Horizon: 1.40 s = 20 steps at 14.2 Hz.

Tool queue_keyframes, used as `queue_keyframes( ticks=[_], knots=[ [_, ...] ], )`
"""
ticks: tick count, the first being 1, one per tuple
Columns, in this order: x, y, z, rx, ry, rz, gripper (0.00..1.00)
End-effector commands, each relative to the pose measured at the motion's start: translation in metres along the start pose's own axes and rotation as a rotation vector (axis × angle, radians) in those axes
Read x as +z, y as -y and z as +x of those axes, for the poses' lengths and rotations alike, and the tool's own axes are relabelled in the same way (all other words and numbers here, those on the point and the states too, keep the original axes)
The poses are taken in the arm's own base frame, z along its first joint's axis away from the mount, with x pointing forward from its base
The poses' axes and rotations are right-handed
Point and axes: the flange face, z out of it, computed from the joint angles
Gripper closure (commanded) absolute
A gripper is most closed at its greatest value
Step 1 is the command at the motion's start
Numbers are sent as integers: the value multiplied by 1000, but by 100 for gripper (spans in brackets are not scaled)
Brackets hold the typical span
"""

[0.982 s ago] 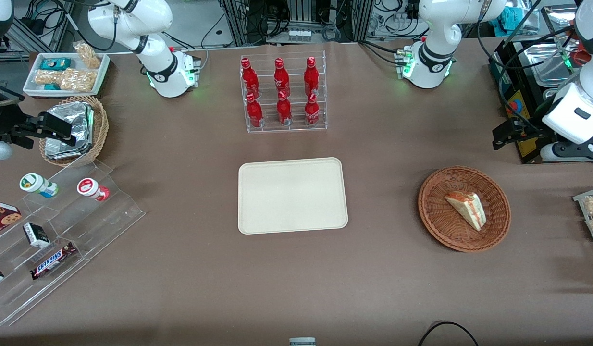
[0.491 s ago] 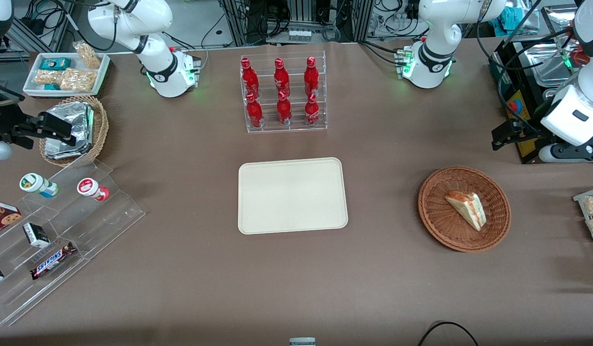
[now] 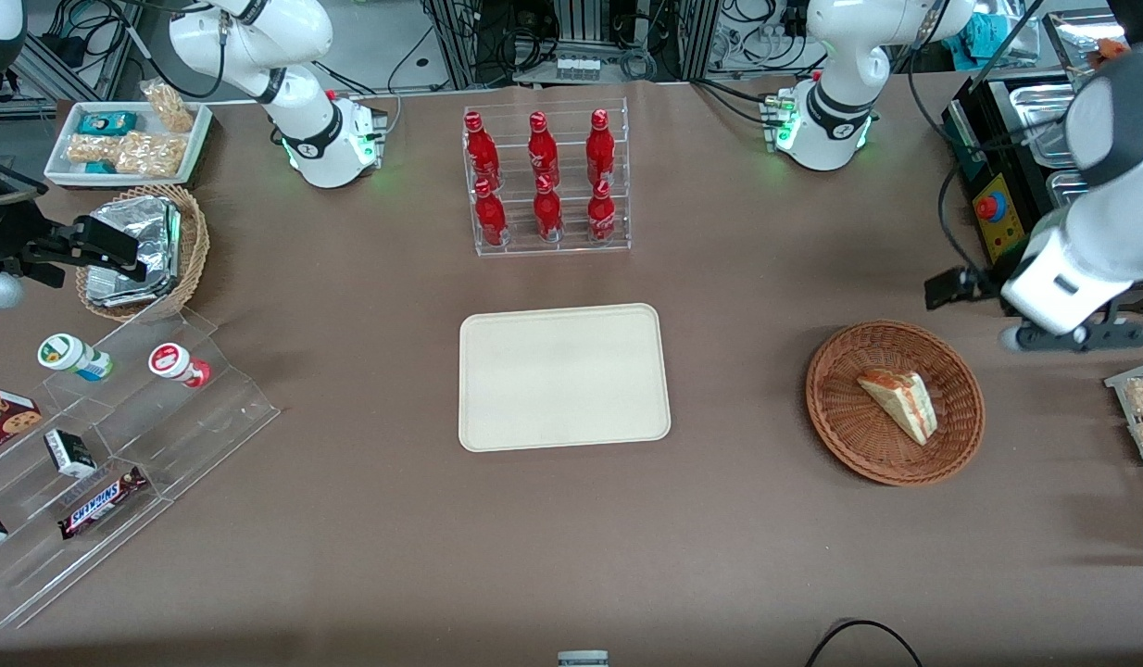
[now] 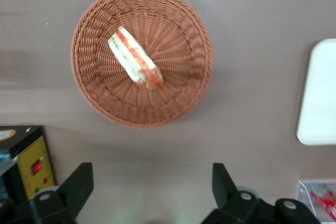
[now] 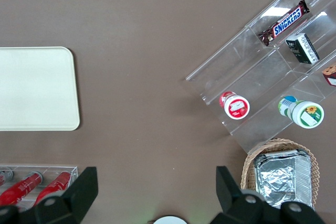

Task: Place sandwich from basket to tray
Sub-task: 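Lower the open left gripper onto the wrapped sandwich in the basket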

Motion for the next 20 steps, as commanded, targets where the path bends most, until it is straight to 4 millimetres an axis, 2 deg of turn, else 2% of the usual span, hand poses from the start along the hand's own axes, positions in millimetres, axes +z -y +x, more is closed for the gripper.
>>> queue_keyframes(
  ticks=[1,4,5,7,12,17,18,20],
  knots=[
    [60,9,8,-2,-45,3,0],
    [132,25,17,-30,-96,-1,0],
    [148,26,20,-43,-101,-7,0],
    [165,33,28,-164,-124,-18,0],
    [189,32,43,-577,-169,-58,0],
    [227,36,44,-766,-105,-49,0],
    [238,36,44,-790,-87,-40,12],
    [243,37,44,-785,-79,-30,82]
  ],
)
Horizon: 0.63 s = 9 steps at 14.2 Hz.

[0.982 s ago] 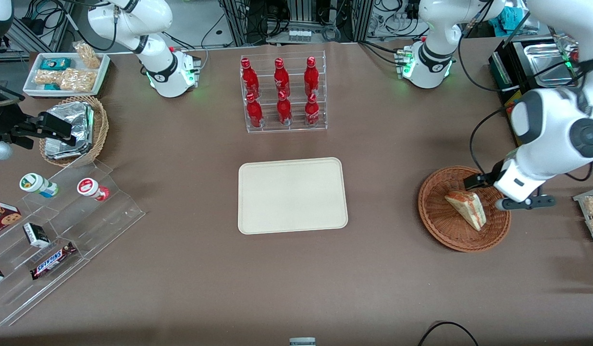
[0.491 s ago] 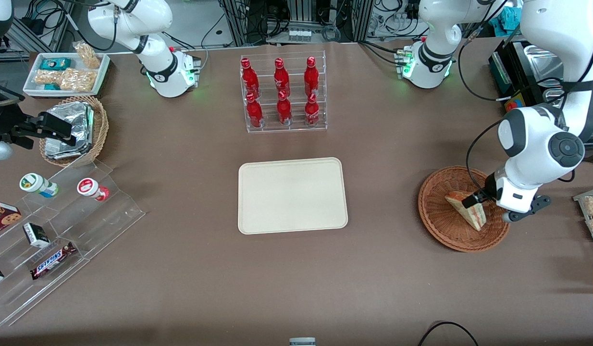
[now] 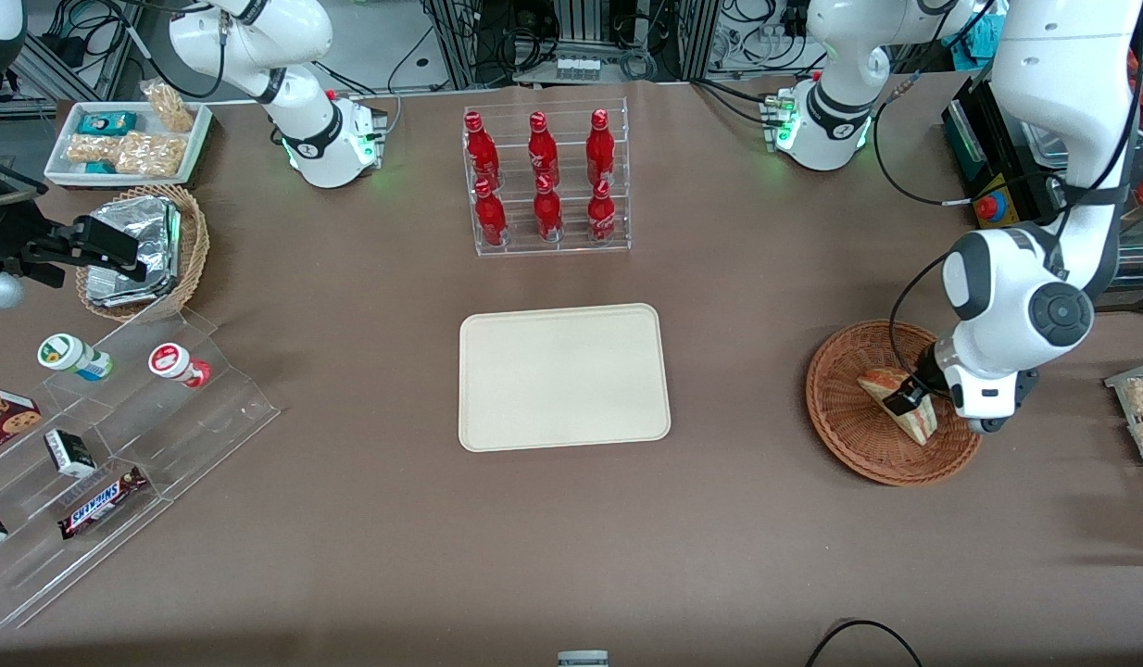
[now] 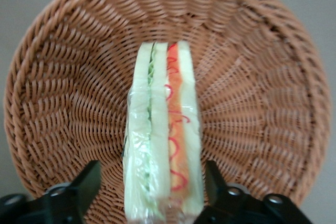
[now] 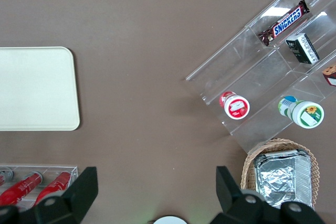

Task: Place sandwich from basket to tray
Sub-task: 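Close the left gripper on the sandwich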

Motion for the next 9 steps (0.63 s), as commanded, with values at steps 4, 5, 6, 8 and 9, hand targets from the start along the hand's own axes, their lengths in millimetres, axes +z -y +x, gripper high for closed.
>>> queue_keyframes(
  ticks=[4,5,6,8,9],
  knots=[
    [-37,-2,-5,21,-1,63,98],
    [-53,-8,-15,66,-1,104,99],
    [-69,-19,-30,122,1,127,100],
    [-87,-54,-63,301,6,143,98],
    [-90,-72,-84,408,8,150,97]
  ],
)
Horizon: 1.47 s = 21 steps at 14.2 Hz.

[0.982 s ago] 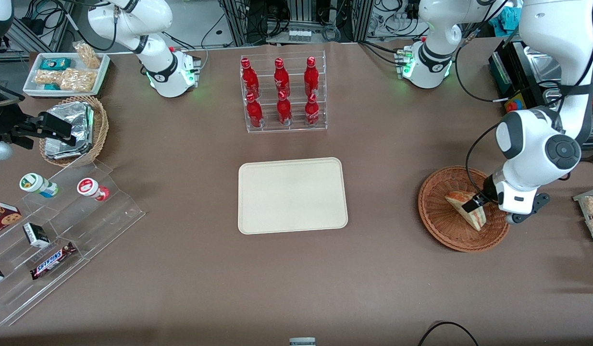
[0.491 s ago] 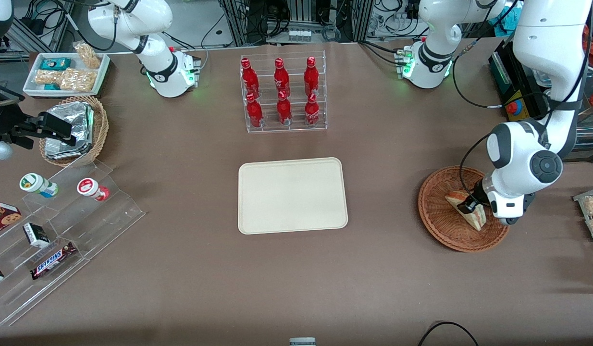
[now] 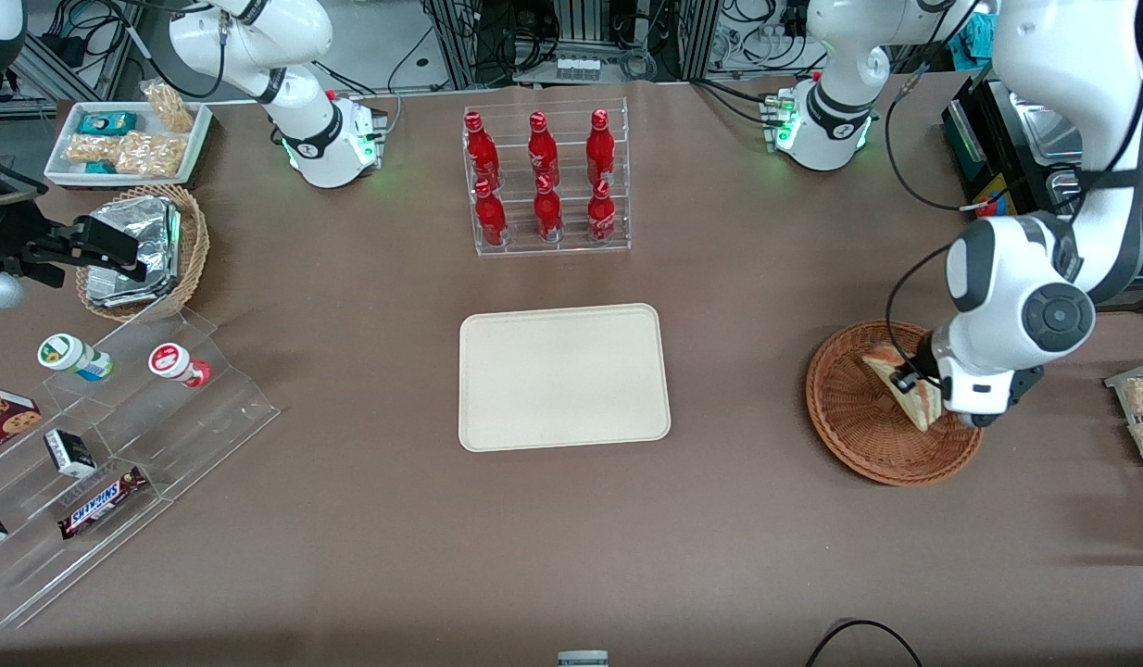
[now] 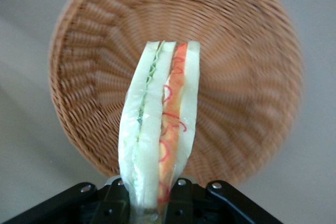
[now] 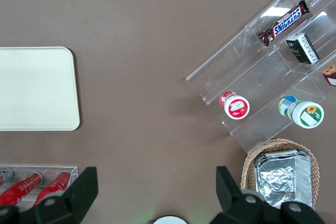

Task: Place sandwich from basket to tray
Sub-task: 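Lift the sandwich and carry it over the cream tray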

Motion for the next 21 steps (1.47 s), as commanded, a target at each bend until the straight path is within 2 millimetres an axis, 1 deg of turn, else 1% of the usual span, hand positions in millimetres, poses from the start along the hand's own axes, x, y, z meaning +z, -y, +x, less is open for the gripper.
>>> queue_keyframes(
  ticks=[1,2,3,4,5,6,8,9,11,13,15,18,19,20,21],
  knots=[
    [-17,-56,-42,228,-15,25,97],
    [-19,-77,-59,272,-21,15,98],
    [-12,-108,-83,324,-12,-5,100],
    [-6,-148,-106,379,-16,-36,100],
    [2,-178,-127,411,0,-59,100],
    [6,-210,-147,428,24,-100,100],
    [10,-268,-188,416,36,-134,100],
    [13,-293,-206,392,31,-141,100],
    [19,-334,-245,354,24,-153,100],
    [24,-366,-279,332,18,-169,100],
    [30,-389,-302,306,17,-181,100],
    [43,-406,-328,332,18,-184,100],
    [48,-408,-333,340,14,-179,100],
    [49,-410,-334,346,-11,-184,100],
    [56,-411,-332,336,-46,-166,100]
  ],
)
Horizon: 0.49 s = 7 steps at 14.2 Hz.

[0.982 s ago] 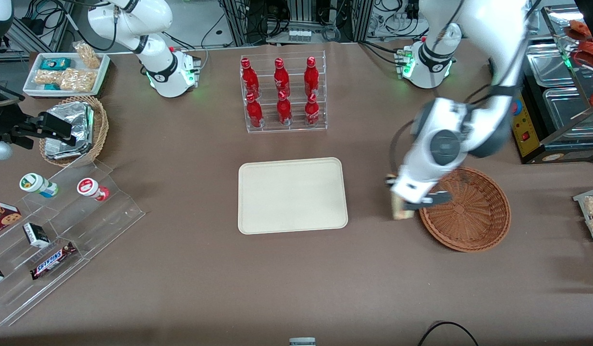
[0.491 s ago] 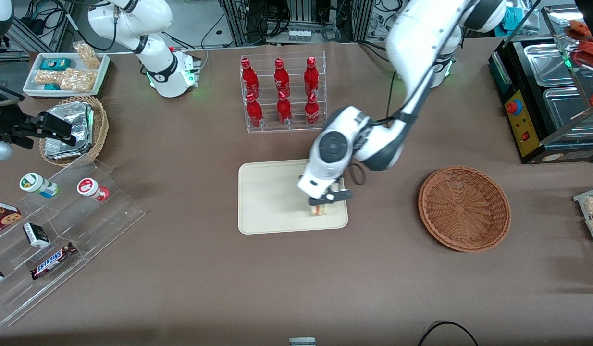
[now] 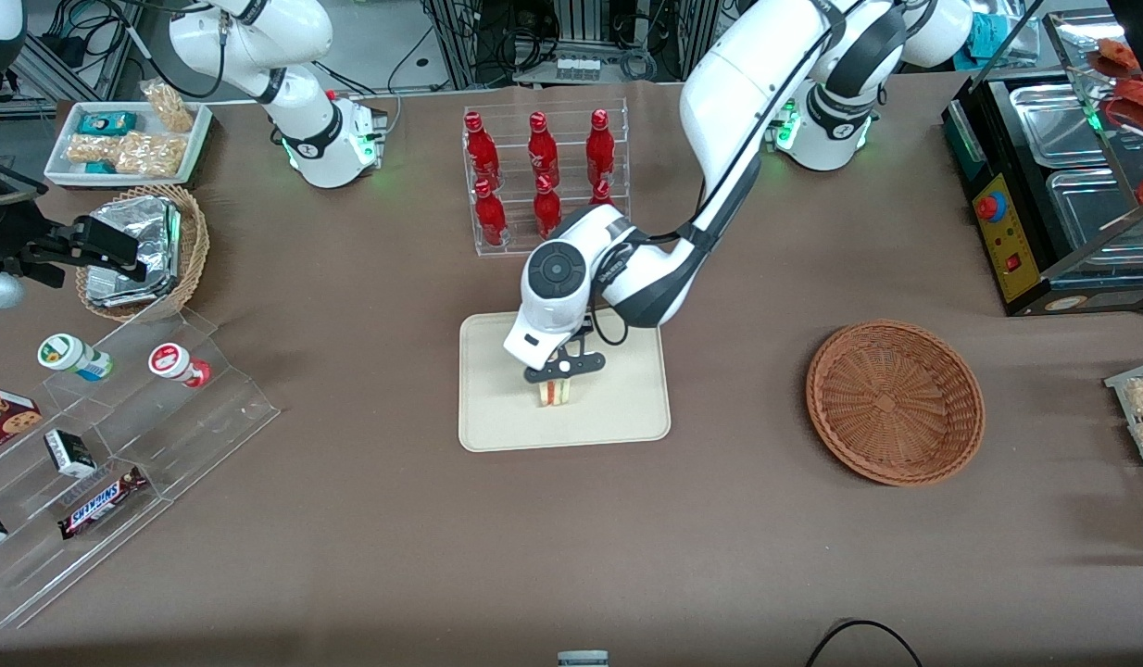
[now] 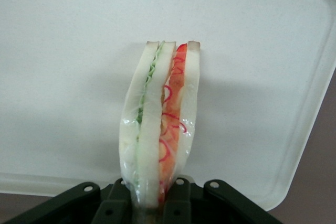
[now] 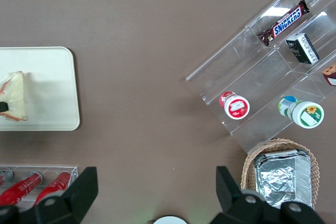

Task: Place sandwich from basket to tray
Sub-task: 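Lower the sandwich onto the tray and open the left gripper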

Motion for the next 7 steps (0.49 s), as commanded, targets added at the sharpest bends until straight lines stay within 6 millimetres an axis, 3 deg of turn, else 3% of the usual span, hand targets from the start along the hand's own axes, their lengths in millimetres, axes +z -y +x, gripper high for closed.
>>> queue_keyframes(
  ticks=[1,5,6,7],
  knots=[
    [8,-6,5,-21,-82,37,100],
    [12,-4,5,-43,-97,52,95],
    [15,-5,3,-52,-96,53,86],
    [16,-6,3,-72,-100,42,53]
  ],
)
